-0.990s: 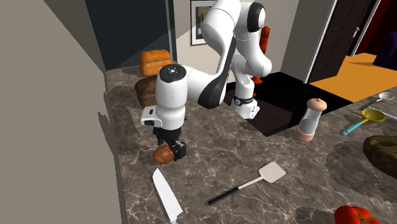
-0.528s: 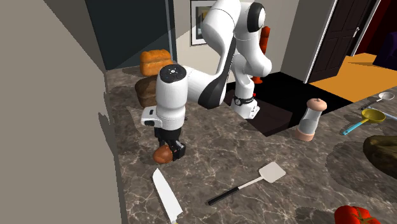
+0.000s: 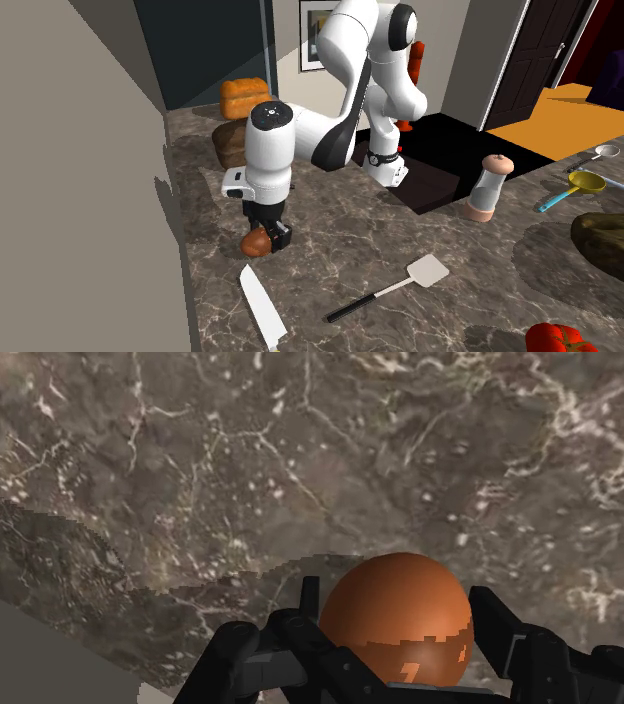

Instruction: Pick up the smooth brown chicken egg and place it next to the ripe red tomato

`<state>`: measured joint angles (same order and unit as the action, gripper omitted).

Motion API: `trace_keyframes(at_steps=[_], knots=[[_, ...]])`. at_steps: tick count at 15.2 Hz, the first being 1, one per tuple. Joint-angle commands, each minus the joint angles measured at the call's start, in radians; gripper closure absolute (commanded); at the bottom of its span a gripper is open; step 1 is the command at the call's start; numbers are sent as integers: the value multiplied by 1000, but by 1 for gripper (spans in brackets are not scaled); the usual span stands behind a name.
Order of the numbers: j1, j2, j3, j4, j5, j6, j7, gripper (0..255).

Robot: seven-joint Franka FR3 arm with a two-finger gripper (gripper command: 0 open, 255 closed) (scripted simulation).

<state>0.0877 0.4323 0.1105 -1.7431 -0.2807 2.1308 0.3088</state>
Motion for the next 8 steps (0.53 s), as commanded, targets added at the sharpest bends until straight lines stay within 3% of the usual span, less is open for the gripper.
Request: trace_keyframes(at_steps=[1,8], knots=[[0,-6,1,4,2,-10,-3,255],[-2,-47,6,41,17,-85,-23,255]])
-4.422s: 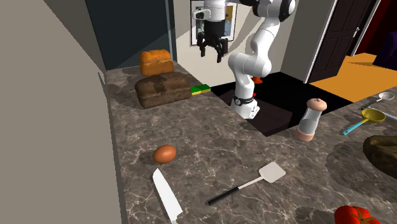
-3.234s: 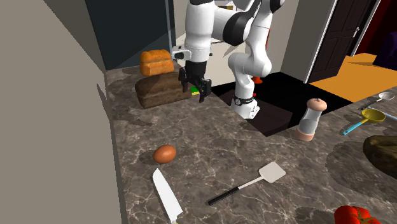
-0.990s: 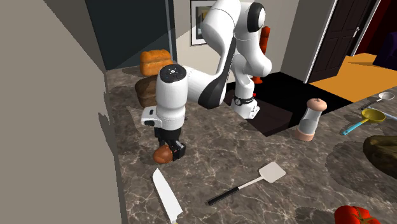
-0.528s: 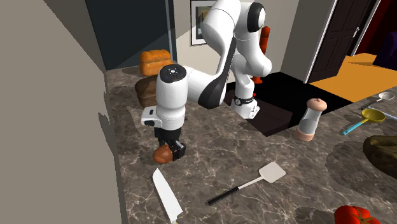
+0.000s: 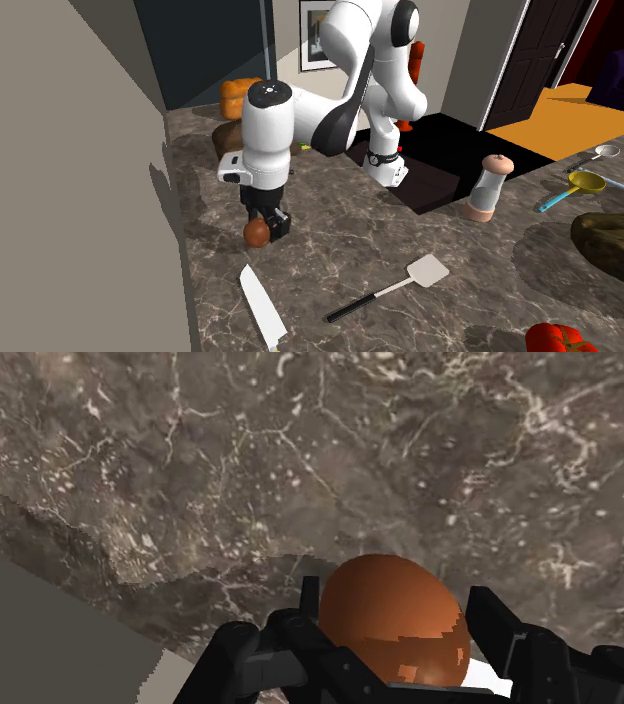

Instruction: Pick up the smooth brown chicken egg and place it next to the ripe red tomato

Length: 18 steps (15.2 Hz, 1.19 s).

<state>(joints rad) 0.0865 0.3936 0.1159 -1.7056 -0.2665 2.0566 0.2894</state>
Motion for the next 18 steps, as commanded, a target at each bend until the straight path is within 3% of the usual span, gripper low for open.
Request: trace_keyframes(at_steps=[1,18], knots=[[-1,-13,1,10,4,-22,-6,255],[2,-71,9,156,28,-221,-50,255]])
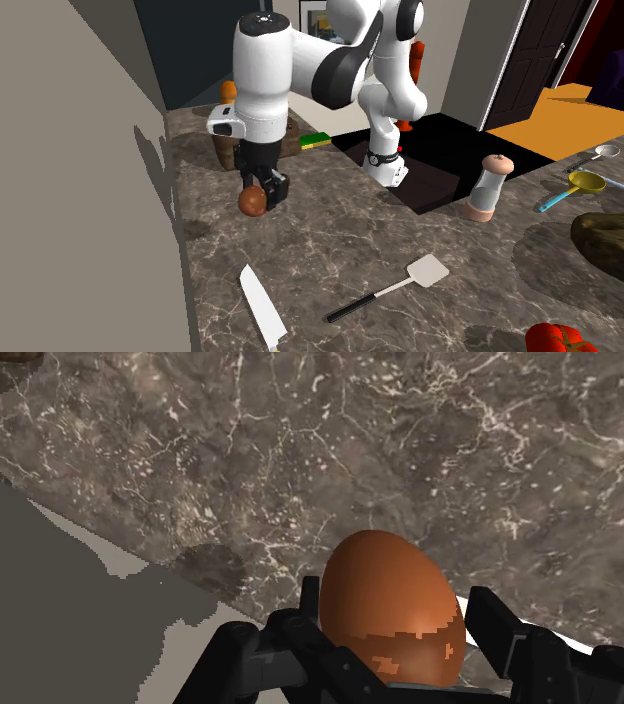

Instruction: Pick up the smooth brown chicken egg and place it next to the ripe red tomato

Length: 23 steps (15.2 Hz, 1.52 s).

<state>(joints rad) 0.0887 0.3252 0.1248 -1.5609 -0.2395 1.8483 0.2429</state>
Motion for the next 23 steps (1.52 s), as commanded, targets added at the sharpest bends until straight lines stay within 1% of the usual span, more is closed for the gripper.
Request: trace_keyframes(at_steps=[1,2,7,13,18,23], knots=[[0,-4,0,22,2,-25,-6,255],[0,-5,0,27,3,-31,-7,255],[68,-27,37,-1,-1,-46,97,255],[153,-21,83,8,-6,-76,223,255],[228,9,119,53,-13,-112,327,255],[309,66,151,135,-26,-159,428,255]])
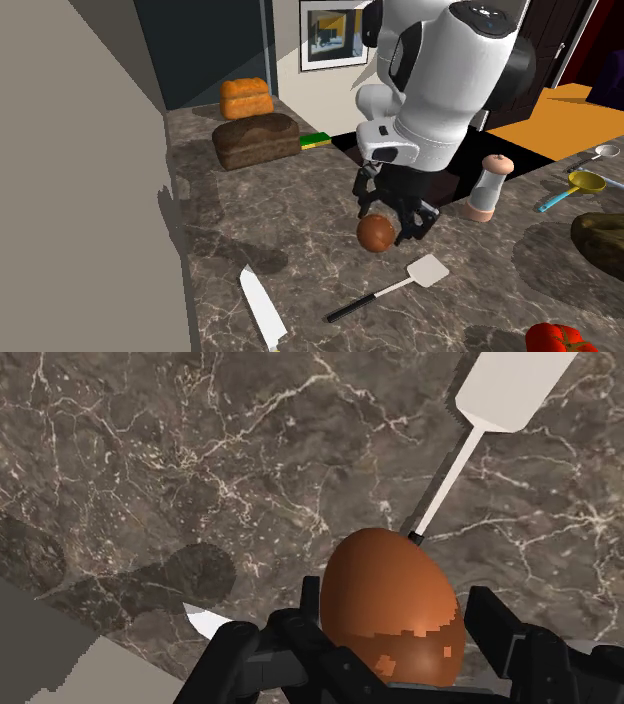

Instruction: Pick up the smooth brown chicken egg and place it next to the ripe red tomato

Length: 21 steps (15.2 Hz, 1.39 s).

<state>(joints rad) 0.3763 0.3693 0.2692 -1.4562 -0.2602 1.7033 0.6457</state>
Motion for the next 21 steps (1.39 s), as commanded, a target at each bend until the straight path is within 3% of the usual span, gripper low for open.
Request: trace_keyframes(at_steps=[1,8,14,21], knots=[[38,36,13,52,-8,-26,45,255],[173,173,42,261,-37,-125,172,255],[316,358,44,568,-71,-259,247,255],[291,332,49,425,-67,-148,268,255]])
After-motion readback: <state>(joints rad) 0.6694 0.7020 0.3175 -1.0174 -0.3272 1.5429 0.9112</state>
